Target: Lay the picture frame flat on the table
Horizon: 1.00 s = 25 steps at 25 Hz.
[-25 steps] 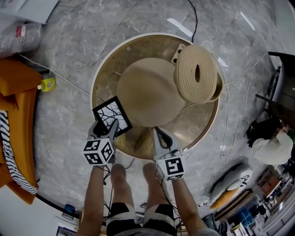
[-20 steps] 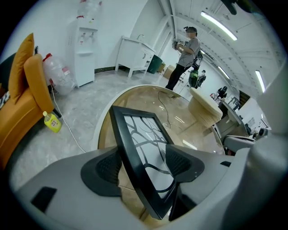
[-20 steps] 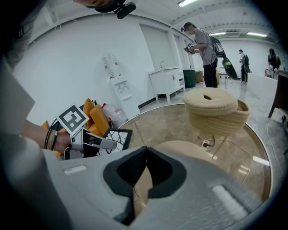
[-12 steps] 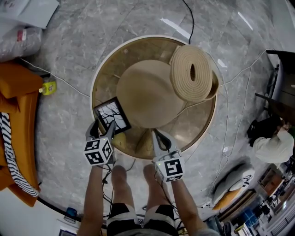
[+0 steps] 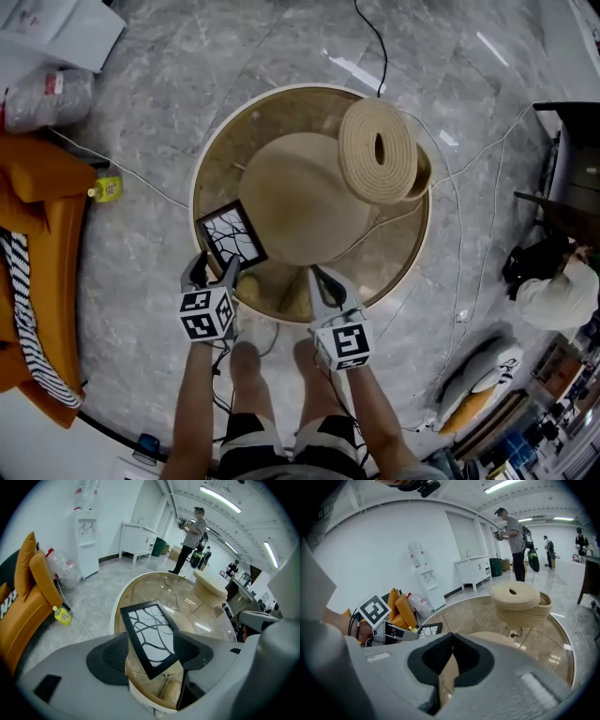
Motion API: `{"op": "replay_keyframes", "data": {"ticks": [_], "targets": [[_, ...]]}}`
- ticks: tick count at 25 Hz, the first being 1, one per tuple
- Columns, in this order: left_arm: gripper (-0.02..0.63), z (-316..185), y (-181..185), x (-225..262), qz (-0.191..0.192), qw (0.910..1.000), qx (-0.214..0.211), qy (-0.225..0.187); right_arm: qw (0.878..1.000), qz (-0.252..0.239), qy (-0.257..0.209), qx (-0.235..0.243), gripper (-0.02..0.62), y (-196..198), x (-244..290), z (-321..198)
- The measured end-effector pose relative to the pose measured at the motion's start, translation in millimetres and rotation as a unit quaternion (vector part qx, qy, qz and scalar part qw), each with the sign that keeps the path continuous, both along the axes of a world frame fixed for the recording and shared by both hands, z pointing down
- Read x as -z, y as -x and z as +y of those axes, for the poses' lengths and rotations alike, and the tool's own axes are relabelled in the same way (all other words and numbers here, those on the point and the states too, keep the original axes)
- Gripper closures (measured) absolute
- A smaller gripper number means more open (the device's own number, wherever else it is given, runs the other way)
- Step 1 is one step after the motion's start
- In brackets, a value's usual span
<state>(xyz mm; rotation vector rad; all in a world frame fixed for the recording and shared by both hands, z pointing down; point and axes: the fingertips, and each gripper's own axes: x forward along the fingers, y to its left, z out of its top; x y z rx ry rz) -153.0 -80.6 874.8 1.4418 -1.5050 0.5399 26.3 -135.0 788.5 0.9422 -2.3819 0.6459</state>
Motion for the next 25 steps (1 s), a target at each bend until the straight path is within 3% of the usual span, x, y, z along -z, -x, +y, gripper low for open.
{"op": "replay_keyframes", "data": {"ticks": [6, 14, 25], "targets": [[0.327, 8.2, -8.7, 46.6, -0.014, 0.9992, -0.035, -0.011, 1.0, -0.006, -0.018, -0.006, 0.595, -1.0, 43.1, -1.3], [0.413, 3.1, -6.7, 144.2, -0.045, 0.9955, -0.051, -0.066, 0.998, -0.019, -0.054, -0.013, 0.595, 7.5, 124.7, -3.9], [0.522, -11.4, -0.7, 314.5, -0.092, 0.9785, -0.077, -0.168, 0.993, -0.033, -0.109, -0.03, 0.595, 18.6, 264.0, -7.9]]}}
